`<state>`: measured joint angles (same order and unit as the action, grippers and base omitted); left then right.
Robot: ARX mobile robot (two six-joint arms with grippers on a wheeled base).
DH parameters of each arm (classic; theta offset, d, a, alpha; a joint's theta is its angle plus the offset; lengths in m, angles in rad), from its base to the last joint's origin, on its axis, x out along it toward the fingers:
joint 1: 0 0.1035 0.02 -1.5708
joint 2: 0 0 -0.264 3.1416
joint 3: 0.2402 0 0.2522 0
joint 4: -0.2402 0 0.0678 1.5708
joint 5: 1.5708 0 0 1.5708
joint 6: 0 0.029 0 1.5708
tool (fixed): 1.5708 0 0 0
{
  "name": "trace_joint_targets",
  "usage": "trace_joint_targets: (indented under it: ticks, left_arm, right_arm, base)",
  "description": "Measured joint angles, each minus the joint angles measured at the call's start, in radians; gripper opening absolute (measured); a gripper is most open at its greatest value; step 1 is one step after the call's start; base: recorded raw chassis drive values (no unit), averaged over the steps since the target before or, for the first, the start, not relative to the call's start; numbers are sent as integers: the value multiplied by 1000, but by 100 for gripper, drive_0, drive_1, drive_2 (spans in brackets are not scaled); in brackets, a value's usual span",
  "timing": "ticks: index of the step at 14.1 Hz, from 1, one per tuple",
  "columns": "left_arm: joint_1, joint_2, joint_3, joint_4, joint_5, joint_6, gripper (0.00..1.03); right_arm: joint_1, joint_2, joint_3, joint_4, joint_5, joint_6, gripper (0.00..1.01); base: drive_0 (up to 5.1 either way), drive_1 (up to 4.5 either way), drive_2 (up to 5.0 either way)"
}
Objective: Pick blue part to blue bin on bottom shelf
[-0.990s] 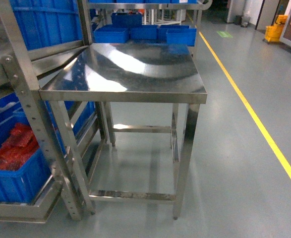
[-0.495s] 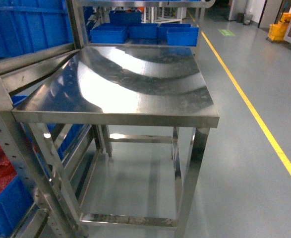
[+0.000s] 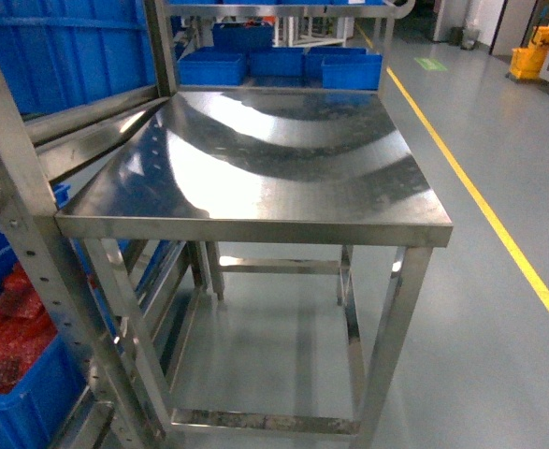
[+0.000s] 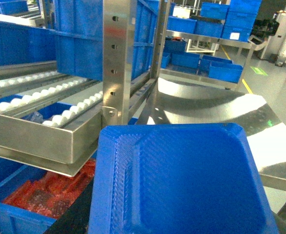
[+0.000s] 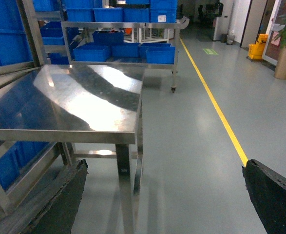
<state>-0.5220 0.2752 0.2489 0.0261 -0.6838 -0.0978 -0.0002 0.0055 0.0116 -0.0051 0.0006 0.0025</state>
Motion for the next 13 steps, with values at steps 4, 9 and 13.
trace_joint_targets:
  ticks: [4, 9, 13]
  left_arm:
    - [0, 0, 0, 1, 0, 0, 43]
    - [0, -1, 0, -1, -1, 0, 43]
    - [0, 0, 0, -2, -1, 0, 43]
  right_arm:
    - [0, 0, 0, -1, 0, 0, 98]
    - [0, 0, 0, -2, 0, 0, 98]
    - [0, 0, 0, 2, 0, 0, 98]
  base:
    - [6, 409, -397]
    - [-500, 245, 245]
    - [-500, 246, 246]
